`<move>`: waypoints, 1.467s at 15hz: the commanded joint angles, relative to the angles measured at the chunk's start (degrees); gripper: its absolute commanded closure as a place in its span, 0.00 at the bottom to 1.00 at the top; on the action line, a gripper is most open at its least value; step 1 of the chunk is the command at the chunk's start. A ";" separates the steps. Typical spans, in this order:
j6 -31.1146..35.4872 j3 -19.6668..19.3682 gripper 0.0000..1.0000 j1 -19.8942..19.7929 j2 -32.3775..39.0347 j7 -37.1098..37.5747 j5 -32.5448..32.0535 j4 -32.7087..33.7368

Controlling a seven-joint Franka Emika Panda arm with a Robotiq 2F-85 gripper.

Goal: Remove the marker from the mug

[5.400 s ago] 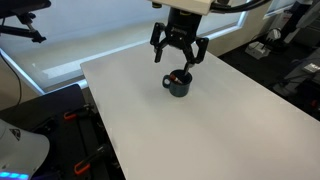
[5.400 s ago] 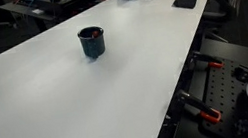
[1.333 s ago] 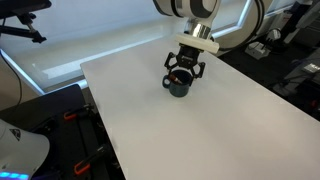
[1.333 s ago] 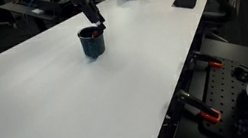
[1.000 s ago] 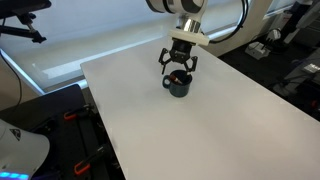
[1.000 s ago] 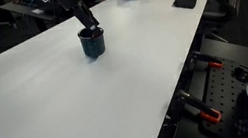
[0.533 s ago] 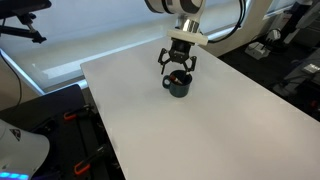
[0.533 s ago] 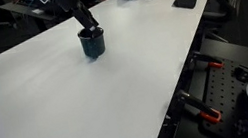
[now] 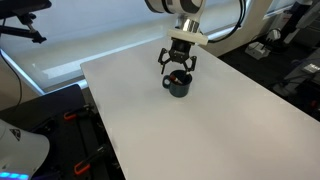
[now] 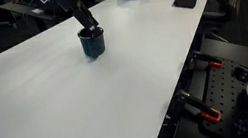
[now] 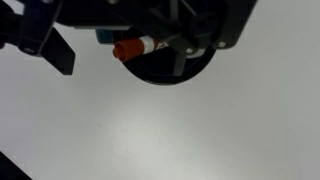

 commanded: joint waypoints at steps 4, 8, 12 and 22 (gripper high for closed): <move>-0.26 0.59 0.00 -0.45 0.12 0.21 -0.32 0.22; -0.26 0.59 0.00 -0.45 0.12 0.21 -0.32 0.22; 1.93 0.54 0.41 -0.34 -0.31 -0.03 -1.19 -0.92; 3.22 0.57 1.00 -0.56 -0.44 -0.74 -1.74 -1.55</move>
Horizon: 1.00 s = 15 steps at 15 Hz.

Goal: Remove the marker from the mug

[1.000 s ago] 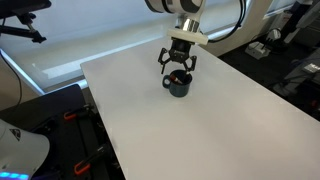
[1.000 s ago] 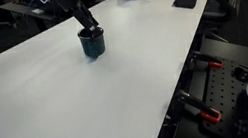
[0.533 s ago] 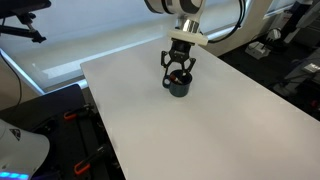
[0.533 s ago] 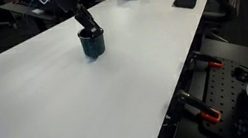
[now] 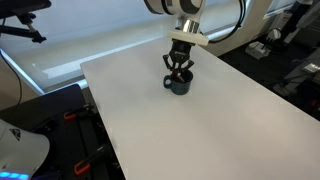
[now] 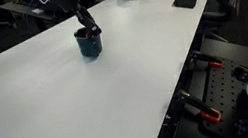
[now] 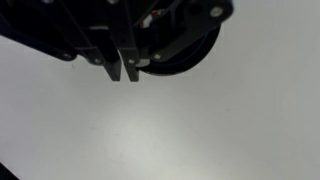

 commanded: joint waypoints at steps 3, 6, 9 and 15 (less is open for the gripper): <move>1.90 0.55 1.00 -0.40 -0.74 -0.50 -1.35 -1.40; 0.94 0.40 1.00 -0.06 -0.68 -0.33 -1.79 -1.21; 0.24 0.49 0.98 -0.22 0.13 0.09 -1.43 0.05; 0.27 0.59 0.45 0.07 -0.39 0.18 -1.96 -0.13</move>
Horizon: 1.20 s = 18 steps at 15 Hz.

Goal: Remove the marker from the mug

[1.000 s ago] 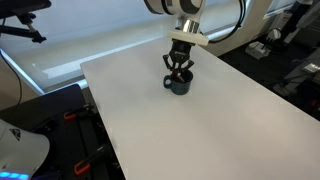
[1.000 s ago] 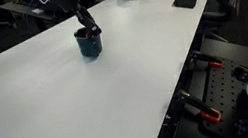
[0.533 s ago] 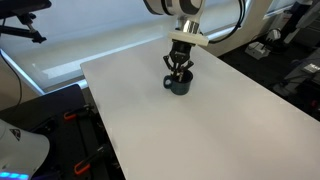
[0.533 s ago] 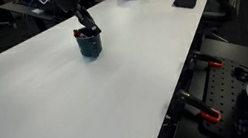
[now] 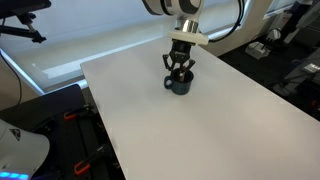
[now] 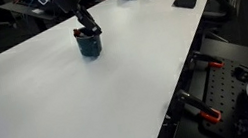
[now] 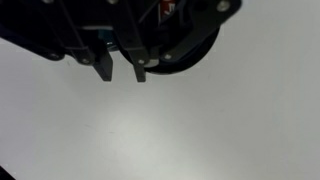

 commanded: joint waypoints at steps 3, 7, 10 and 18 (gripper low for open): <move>-0.22 0.50 0.49 -0.28 0.11 0.14 -0.22 0.35; -0.22 0.70 0.07 -0.18 0.10 0.13 -0.20 0.38; -0.12 0.56 0.00 -0.14 -0.24 0.29 -0.50 0.60; -0.11 0.46 0.00 -0.75 -0.08 0.12 -0.13 1.92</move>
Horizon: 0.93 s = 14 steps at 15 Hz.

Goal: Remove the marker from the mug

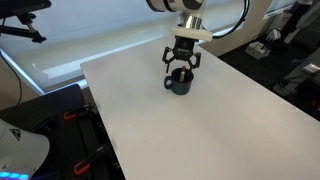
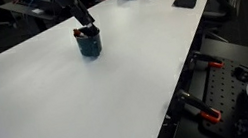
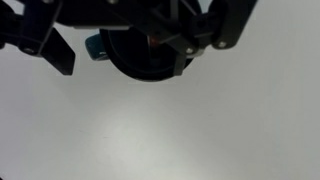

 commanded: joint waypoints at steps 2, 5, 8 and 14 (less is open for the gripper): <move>-0.21 0.22 0.00 -0.32 0.08 0.07 -0.11 0.44; -0.76 0.14 0.00 -0.31 0.42 0.10 -0.02 1.28; -1.76 0.26 0.00 -0.30 1.67 -1.04 -0.08 3.68; -3.01 0.29 0.00 0.23 5.37 -3.84 -0.46 9.12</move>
